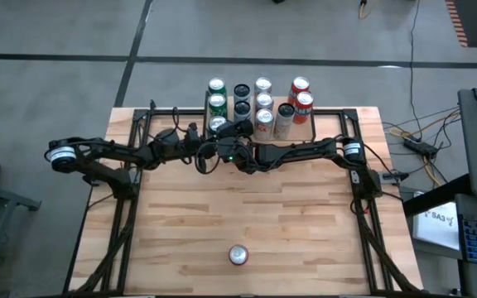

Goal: Place canned beverage on shelf
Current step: Put the green soda can on the shelf aligned with the other green soda cans

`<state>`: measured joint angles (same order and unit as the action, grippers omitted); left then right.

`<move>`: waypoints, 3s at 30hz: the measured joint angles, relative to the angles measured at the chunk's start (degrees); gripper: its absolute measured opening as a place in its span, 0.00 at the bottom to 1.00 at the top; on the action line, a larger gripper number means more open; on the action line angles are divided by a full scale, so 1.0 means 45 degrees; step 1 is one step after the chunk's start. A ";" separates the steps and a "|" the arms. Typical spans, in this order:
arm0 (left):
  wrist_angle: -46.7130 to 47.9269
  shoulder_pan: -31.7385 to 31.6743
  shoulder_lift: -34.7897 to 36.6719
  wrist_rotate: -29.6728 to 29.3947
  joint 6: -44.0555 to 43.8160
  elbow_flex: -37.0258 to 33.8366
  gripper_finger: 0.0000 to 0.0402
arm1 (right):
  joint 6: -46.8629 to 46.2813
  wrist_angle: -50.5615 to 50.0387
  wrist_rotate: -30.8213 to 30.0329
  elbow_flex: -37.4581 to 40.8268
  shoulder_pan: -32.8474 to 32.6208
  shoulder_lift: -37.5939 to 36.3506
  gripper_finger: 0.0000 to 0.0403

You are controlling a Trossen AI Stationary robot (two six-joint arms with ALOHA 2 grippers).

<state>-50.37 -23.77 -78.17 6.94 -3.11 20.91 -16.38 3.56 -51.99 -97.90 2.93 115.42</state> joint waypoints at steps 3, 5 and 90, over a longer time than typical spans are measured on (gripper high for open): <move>0.0000 0.0000 0.0000 -0.0004 -0.0005 0.0000 0.00 | 0.0073 -0.0038 0.0033 -0.0016 -0.0002 0.0000 0.81; 0.0000 0.0000 0.0000 0.0001 -0.0005 -0.0005 0.00 | 0.0073 -0.0055 0.0029 -0.0016 -0.0002 0.0000 0.81; -0.0568 -0.0005 0.0015 0.0010 0.0107 -0.0010 0.00 | 0.0931 -0.1091 -0.0566 -0.0036 -0.1064 -0.1403 0.91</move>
<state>-52.93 -23.79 -78.11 6.98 -2.63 20.86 -12.19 -1.35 -54.53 -98.06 -1.86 109.10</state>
